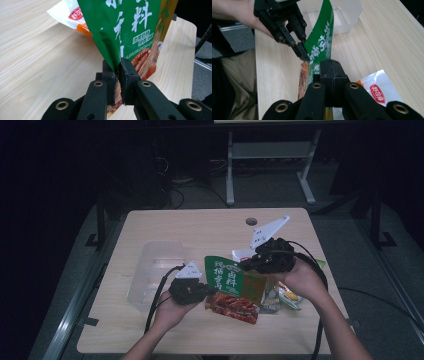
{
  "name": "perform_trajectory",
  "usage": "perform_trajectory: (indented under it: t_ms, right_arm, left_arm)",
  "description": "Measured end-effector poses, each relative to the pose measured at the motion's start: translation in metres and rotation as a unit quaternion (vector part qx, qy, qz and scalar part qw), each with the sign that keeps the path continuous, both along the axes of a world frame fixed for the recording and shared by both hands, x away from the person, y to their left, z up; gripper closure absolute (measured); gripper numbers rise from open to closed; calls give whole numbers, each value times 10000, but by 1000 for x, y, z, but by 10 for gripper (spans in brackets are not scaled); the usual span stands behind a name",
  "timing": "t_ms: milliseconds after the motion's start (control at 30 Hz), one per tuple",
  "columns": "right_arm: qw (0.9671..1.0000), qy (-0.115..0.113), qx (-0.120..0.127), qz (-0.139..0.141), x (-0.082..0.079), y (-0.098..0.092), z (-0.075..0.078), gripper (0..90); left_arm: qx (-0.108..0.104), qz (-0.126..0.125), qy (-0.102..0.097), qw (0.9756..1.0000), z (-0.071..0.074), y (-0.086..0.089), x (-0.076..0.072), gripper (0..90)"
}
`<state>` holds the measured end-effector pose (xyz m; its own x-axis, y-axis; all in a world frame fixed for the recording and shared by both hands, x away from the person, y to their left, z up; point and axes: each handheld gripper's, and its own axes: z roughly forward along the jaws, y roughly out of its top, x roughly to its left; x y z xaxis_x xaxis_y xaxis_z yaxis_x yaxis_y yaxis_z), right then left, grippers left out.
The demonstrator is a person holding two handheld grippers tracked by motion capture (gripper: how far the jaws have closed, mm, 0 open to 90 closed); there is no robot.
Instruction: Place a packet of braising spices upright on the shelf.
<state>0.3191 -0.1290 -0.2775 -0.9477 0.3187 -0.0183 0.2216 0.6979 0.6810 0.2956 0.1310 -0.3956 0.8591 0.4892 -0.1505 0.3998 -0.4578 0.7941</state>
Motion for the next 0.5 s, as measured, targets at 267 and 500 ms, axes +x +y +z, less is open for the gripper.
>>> perform_trajectory:
  t_ms: [267,500]
  right_arm:
    - [9979,381,392,-355,3,-15,-16,429]
    - [9943,524,651,-661,1,-32,-35,340]
  left_arm:
    - [78,51,-125,9999,-2,5,-2,838]
    - [76,107,-154,9998,-3,7,-5,838]
